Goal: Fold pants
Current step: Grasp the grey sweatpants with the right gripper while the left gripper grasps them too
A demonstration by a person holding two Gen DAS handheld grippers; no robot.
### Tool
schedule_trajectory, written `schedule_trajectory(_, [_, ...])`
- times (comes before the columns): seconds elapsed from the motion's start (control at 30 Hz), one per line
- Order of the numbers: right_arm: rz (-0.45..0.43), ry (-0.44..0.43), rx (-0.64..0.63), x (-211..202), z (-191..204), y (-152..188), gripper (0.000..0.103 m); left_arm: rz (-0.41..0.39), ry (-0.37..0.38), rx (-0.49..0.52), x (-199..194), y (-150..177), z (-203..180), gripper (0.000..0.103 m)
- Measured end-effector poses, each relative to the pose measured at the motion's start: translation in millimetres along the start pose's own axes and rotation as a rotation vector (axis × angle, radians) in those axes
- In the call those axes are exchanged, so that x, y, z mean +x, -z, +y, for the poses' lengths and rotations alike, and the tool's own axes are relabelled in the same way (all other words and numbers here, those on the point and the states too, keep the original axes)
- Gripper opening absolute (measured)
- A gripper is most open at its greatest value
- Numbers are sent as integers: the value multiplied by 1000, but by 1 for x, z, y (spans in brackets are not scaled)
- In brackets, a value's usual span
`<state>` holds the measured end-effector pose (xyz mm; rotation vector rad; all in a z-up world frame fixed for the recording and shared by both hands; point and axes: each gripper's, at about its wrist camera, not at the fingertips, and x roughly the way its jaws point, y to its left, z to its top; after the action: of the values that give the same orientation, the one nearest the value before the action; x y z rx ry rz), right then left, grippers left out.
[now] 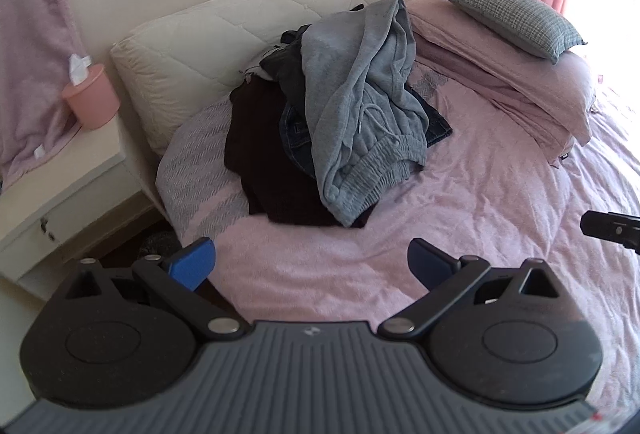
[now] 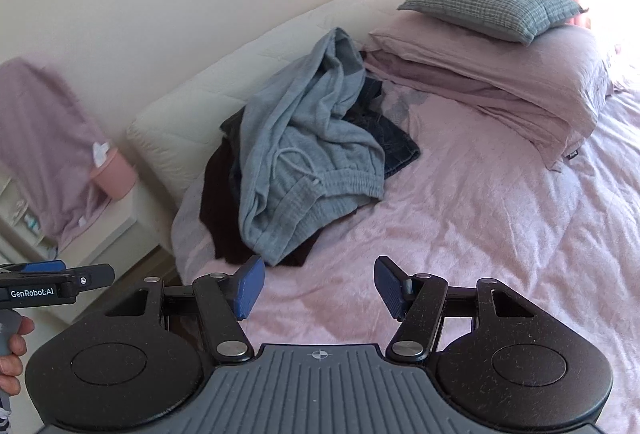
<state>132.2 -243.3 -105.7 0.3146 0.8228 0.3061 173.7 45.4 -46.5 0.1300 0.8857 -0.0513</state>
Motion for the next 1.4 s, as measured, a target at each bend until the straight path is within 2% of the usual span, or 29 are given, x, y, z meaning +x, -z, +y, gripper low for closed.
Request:
schedule_trajectory(0.17, [4, 63, 124, 63, 4, -21, 58, 35, 62, 98, 71, -53, 19, 95])
schedule_trajectory(0.43, [3, 153, 366, 160, 1, -50, 58, 52, 148, 247, 173, -142, 51, 95])
schedule_trajectory(0.53, [-5, 172, 512, 189, -12, -54, 58, 44, 163, 311, 211, -175, 55, 95])
schedule_trajectory(0.7, [-33, 189, 841, 222, -51, -42, 58, 43, 204, 381, 274, -227, 52, 95])
schedule_trajectory(0.83, [-65, 189, 1057, 236, -74, -29, 58, 45, 253, 415, 317, -274, 34, 95])
schedule_trajectory(0.97, [-83, 201, 1165, 258, -84, -24, 58, 13, 302, 462, 352, -323, 0, 95])
schedule_trajectory(1.07, [-106, 174, 1275, 281, -90, -20, 58, -10, 337, 502, 374, -354, -32, 95])
schedule_trajectory(1.23, [-134, 82, 1463, 324, -104, -11, 58, -25, 349, 554, 409, -392, -78, 96])
schedule_trajectory(1.3, [-112, 31, 1542, 341, -108, -6, 58, -28, 346, 568, 422, -403, -93, 97])
schedule_trajectory(1.4, [-61, -35, 1572, 359, -105, -4, 58, -33, 312, 579, 445, -418, -115, 99])
